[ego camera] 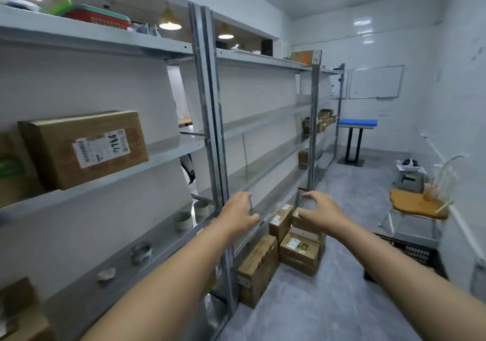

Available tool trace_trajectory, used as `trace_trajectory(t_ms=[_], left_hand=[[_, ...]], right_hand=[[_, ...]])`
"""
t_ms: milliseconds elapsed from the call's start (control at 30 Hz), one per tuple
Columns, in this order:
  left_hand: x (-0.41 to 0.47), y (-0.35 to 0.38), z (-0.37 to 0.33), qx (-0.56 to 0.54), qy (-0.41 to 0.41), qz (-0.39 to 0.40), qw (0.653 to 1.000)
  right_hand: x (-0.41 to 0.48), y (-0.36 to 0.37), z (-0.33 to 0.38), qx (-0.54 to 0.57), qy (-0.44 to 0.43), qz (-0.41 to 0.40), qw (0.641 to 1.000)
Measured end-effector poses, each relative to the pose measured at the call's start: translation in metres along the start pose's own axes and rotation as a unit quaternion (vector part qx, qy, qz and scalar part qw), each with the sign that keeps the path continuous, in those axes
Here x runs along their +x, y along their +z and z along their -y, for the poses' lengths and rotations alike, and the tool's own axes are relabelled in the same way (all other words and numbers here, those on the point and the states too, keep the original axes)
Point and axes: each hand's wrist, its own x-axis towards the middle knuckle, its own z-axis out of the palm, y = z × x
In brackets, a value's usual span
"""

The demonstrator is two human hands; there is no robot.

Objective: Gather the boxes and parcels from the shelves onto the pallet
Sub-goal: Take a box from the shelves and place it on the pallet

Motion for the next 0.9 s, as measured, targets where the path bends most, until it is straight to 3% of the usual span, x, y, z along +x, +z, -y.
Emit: trace_trajectory(t_ms=[433, 900], left_hand=[[0.226, 0.063, 0.066, -0.072, 0.034, 0.044, 0.996], [0.424, 0.164, 0.054, -0.052, 0.084, 0.128, 0.987]], right_hand=[[0.183, 0.045, -0.042, -0.021, 0.11, -0.046, 0.993], [0.338, 0.048, -0.147, -0.025, 0.188, -0.071, 0.979]])
